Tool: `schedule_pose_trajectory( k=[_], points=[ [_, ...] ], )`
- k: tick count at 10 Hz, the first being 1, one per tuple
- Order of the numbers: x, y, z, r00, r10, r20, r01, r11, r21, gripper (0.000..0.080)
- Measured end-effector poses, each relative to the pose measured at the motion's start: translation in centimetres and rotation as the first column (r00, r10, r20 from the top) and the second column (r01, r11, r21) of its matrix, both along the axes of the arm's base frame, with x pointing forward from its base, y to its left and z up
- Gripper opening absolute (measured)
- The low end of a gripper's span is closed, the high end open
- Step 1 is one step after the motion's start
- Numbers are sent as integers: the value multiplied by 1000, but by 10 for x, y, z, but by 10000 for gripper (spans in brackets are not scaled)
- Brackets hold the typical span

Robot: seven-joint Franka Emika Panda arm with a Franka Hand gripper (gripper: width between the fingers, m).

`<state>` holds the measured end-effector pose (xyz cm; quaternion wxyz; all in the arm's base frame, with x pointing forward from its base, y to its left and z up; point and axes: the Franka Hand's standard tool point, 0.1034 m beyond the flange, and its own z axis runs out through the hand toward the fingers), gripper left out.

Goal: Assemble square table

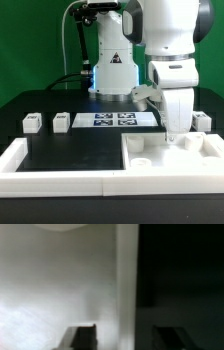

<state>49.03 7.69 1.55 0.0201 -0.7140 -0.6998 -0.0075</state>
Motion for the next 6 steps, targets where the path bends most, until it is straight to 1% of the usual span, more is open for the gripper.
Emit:
schedule_pose_trajectory(
  k=[1, 2, 3, 4, 6],
  points=[
    [0, 0, 0, 1000, 0, 0, 0, 1000, 0, 426],
    [0, 0, 0, 1000, -1, 0, 1, 1000, 0, 426],
    [0, -1, 0, 1000, -1, 0, 1, 1000, 0, 597],
    [0, -1, 0, 1000, -1, 0, 1, 1000, 0, 633],
    [0, -1, 0, 1000, -2, 0, 2, 1000, 0, 646]
  ],
)
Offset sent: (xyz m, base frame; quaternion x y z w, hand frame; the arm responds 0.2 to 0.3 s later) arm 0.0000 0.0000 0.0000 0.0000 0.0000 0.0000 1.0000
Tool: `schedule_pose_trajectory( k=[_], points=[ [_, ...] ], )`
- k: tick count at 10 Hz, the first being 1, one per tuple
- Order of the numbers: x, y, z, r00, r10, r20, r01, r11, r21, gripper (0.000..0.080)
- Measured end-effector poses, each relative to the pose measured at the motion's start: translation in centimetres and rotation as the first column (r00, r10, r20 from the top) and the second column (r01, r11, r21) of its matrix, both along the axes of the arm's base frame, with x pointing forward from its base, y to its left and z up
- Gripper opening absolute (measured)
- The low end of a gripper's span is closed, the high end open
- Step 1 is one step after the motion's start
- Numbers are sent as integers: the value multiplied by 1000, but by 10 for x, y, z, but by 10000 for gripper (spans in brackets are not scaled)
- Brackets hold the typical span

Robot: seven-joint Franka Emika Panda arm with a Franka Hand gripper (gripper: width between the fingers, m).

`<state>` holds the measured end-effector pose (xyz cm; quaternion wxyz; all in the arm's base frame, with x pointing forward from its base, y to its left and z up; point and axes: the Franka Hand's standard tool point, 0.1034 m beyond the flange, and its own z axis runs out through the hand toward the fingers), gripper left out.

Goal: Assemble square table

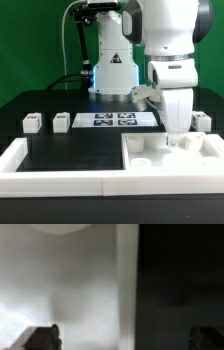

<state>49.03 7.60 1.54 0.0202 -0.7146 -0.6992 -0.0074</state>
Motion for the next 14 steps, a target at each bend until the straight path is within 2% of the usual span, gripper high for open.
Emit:
schedule_pose_trajectory(
  k=[1, 4, 6, 7, 12, 13, 14],
  points=[
    [0, 0, 1, 1000, -14, 2, 14, 1000, 0, 649],
    [-13, 3, 29, 975, -220, 35, 221, 975, -3, 649],
    [-17, 14, 49, 939, -338, 62, 338, 941, 6, 649],
    [-18, 19, 53, 929, -363, 67, 364, 931, 10, 649],
    [-19, 18, 50, 911, -408, 60, 408, 913, 10, 649],
    [-20, 22, 51, 847, -529, 56, 529, 848, 25, 649],
    [-27, 34, 50, 736, -675, 49, 673, 738, 48, 649]
  ],
)
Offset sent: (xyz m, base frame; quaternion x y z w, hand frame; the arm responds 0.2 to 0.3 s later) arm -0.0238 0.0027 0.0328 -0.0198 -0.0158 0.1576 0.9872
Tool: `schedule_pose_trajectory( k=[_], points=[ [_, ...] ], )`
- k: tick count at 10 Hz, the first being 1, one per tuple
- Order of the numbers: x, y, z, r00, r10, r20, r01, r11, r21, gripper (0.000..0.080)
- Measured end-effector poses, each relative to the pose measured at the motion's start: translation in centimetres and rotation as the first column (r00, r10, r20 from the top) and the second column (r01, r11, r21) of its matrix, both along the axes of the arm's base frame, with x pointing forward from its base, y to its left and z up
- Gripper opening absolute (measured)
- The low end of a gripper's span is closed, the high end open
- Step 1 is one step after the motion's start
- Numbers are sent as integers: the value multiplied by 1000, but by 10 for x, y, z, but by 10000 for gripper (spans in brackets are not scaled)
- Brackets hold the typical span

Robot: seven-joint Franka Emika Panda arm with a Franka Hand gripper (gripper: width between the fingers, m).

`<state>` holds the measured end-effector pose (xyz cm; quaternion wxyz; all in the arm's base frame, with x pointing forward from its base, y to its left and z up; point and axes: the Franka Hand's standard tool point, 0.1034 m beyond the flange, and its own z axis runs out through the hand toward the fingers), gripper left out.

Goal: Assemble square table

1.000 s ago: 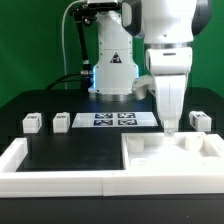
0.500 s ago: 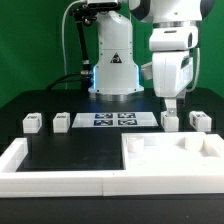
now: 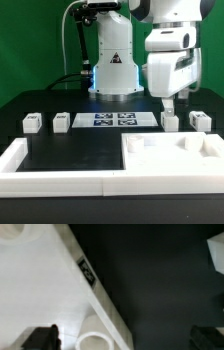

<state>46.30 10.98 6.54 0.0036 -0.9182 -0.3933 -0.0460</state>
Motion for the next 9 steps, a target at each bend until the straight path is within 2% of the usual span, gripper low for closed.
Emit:
schedule_pose_trajectory(
  k=[2, 4, 8, 9],
  points=[
    [-9, 22, -2, 973, -228, -15, 229, 973, 27, 649],
    [-13, 37, -3, 896, -442, -49, 444, 895, 52, 649],
    [-16, 42, -5, 751, -654, -91, 660, 748, 74, 649],
    [-27, 48, -8, 711, -696, -99, 702, 708, 75, 649]
  ],
)
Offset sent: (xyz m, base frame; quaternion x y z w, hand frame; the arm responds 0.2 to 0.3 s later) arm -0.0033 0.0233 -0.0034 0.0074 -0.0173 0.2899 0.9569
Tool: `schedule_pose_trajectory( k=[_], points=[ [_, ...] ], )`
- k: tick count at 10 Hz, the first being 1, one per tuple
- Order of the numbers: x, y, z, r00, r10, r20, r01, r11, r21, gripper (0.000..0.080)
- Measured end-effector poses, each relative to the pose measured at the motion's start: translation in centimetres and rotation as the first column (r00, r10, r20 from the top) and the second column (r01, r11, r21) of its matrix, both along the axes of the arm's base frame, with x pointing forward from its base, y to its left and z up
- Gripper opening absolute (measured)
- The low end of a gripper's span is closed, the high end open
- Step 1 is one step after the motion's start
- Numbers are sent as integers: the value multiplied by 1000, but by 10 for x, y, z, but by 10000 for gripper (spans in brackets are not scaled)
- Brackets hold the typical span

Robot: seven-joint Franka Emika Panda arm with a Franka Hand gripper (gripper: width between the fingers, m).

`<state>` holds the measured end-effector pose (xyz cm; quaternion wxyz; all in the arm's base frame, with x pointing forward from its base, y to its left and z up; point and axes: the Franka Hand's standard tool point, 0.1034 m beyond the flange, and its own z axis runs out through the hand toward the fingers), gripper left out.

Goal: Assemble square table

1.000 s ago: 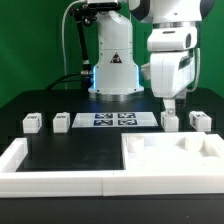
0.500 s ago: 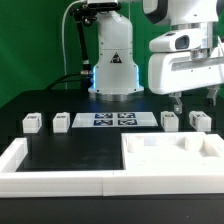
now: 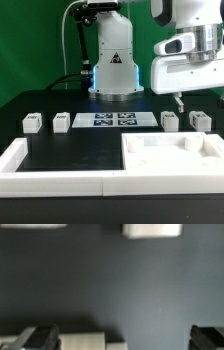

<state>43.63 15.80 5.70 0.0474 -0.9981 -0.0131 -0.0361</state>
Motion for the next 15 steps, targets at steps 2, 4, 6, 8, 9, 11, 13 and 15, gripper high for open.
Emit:
schedule_pose_trajectory(
  k=[2, 4, 6, 8, 9, 11, 13, 15],
  points=[
    [-13, 3, -4, 999, 27, -24, -27, 1000, -8, 649],
    [-12, 3, -4, 999, 30, -36, -30, 999, -11, 649],
    [-18, 0, -5, 983, 48, -179, -56, 998, -35, 649],
    [-27, 3, -5, 951, 55, -303, -73, 996, -51, 649],
    [-29, 4, -4, 929, 54, -367, -80, 995, -55, 649],
    [-34, 8, -1, 861, 83, -501, -114, 993, -32, 649],
    [-38, 8, -2, 774, 79, -628, -126, 992, -31, 649],
    [-41, 9, -4, 679, 70, -730, -136, 990, -31, 649]
  ],
)
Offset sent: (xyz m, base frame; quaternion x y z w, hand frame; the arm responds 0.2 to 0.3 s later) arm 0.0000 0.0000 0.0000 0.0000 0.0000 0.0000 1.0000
